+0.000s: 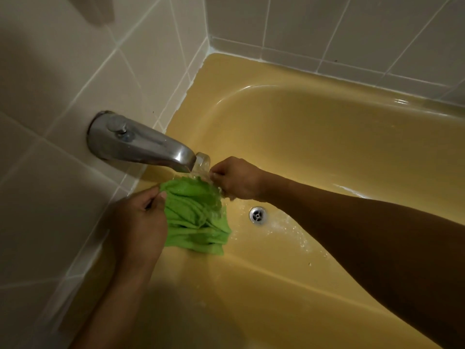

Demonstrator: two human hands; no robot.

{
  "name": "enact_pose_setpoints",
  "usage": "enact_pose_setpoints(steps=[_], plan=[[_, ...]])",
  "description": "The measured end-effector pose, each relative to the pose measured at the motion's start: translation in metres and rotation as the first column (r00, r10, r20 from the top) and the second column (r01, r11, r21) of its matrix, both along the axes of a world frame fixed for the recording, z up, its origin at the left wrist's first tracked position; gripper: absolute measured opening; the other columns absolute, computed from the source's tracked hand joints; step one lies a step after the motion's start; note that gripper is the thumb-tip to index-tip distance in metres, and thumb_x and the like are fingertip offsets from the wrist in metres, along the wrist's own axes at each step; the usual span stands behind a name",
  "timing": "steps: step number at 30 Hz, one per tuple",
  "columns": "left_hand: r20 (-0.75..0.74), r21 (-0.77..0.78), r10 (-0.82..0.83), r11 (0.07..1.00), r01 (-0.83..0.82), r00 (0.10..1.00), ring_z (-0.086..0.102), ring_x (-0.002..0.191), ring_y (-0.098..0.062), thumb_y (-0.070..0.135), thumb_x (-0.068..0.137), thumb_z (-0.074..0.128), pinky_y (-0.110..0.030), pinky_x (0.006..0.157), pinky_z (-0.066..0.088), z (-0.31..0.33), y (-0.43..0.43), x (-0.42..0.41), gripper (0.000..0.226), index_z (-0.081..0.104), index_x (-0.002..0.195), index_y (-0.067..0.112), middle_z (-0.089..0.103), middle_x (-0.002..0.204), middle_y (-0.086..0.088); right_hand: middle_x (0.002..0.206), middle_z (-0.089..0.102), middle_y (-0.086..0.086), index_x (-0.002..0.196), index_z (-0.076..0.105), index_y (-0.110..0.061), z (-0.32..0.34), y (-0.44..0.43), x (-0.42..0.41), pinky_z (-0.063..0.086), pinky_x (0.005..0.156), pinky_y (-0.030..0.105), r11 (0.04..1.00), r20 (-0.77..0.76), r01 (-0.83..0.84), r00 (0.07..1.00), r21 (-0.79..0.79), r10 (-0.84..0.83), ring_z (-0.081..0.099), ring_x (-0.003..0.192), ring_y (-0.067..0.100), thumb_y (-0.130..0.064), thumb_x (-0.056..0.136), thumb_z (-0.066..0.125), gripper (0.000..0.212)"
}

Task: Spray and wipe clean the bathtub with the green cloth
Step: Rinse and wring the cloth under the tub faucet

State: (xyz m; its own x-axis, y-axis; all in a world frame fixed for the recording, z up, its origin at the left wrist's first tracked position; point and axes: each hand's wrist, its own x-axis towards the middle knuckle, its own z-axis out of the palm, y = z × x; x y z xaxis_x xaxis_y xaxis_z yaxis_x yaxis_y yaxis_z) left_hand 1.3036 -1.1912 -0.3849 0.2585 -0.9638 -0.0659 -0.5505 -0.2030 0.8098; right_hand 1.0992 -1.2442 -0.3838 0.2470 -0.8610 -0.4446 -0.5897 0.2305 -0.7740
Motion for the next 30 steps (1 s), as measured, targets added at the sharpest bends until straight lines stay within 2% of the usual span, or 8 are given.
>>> enact_pose_setpoints(steps=[5,8,12,15,19,22,26,30], plan=[[-0.018,0.045,0.052,0.998,-0.051,0.999,0.071,0.089,-0.017,0.012,0.097,0.070,-0.025,0.076,0.049,0.003,-0.001,-0.005,0.018,0.079,0.112,0.011,0.076,0.098,0.001,0.047,0.058,-0.011,0.058,0.061,-0.023,-0.002,0.001,0.006,0.044,0.057,0.016,0.999,0.078,0.034,0.996,0.021,-0.035,0.053,0.047,0.002,-0.032,0.096,0.070,0.040],[-0.009,0.054,0.110,0.993,-0.109,0.994,0.064,0.079,-0.009,0.013,0.095,0.073,-0.021,0.068,0.044,0.005,0.000,-0.008,0.018,0.077,0.113,0.013,0.071,0.094,0.004,0.059,0.069,-0.002,0.066,0.069,-0.017,-0.001,-0.001,0.007,0.044,0.056,0.013,0.999,0.175,0.048,0.983,0.021,-0.051,0.056,0.048,-0.002,-0.017,0.088,0.080,0.025],[0.009,0.052,0.174,0.983,-0.174,0.985,0.064,0.086,-0.017,0.016,0.092,0.077,-0.023,0.068,0.041,0.002,-0.002,-0.007,0.020,0.076,0.109,0.006,0.068,0.094,-0.001,0.073,0.075,0.015,0.077,0.074,-0.012,0.001,-0.002,0.007,0.049,0.059,0.028,0.999,0.161,0.031,0.986,0.028,-0.035,0.057,0.052,0.015,-0.013,0.093,0.074,0.016],[-0.013,0.037,0.190,0.981,-0.189,0.982,0.063,0.085,-0.017,0.016,0.091,0.078,-0.016,0.064,0.040,-0.001,-0.004,-0.005,0.017,0.074,0.105,0.007,0.068,0.093,-0.002,0.065,0.071,0.014,0.069,0.065,-0.013,0.004,-0.002,0.008,0.049,0.060,0.025,0.998,0.098,0.057,0.993,0.017,-0.058,0.053,0.042,0.009,-0.020,0.103,0.056,0.036],[-0.056,0.013,0.146,0.989,-0.146,0.988,0.064,0.091,-0.018,0.013,0.091,0.077,-0.028,0.076,0.044,-0.002,-0.002,-0.005,0.011,0.070,0.098,0.017,0.069,0.096,-0.002,0.066,0.068,0.008,0.074,0.064,-0.010,0.009,-0.002,0.010,0.042,0.052,0.018,1.000,0.040,0.003,0.999,0.023,-0.004,0.052,0.038,0.000,-0.016,0.107,0.044,0.039],[-0.086,0.001,0.137,0.991,-0.137,0.987,0.065,0.091,-0.020,0.010,0.092,0.076,-0.032,0.080,0.046,-0.005,-0.002,-0.005,0.014,0.069,0.099,0.020,0.068,0.091,0.002,0.067,0.066,0.006,0.080,0.067,-0.005,0.010,-0.002,0.010,0.046,0.049,0.020,0.998,0.032,-0.023,0.999,0.055,0.021,0.058,0.046,0.008,-0.008,0.103,0.046,0.031],[-0.116,0.023,0.115,0.993,-0.113,0.987,0.063,0.090,-0.021,0.010,0.096,0.071,-0.034,0.080,0.045,-0.007,-0.003,-0.006,0.016,0.071,0.112,0.012,0.065,0.091,0.001,0.079,0.067,0.014,0.082,0.070,-0.002,0.011,-0.002,0.003,0.050,0.068,0.035,0.999,-0.028,-0.019,0.999,-0.050,0.018,0.059,0.069,0.020,-0.019,0.103,0.052,0.033],[-0.107,0.026,0.056,0.998,-0.053,0.993,0.060,0.078,-0.014,0.009,0.099,0.066,-0.031,0.082,0.042,-0.004,-0.003,-0.008,0.015,0.069,0.111,0.017,0.062,0.084,0.009,0.059,0.053,0.003,0.057,0.057,-0.014,0.007,-0.003,-0.004,0.041,0.058,0.027,0.993,-0.079,-0.017,0.997,-0.118,0.008,0.046,0.056,0.014,-0.019,0.101,0.059,0.044]])
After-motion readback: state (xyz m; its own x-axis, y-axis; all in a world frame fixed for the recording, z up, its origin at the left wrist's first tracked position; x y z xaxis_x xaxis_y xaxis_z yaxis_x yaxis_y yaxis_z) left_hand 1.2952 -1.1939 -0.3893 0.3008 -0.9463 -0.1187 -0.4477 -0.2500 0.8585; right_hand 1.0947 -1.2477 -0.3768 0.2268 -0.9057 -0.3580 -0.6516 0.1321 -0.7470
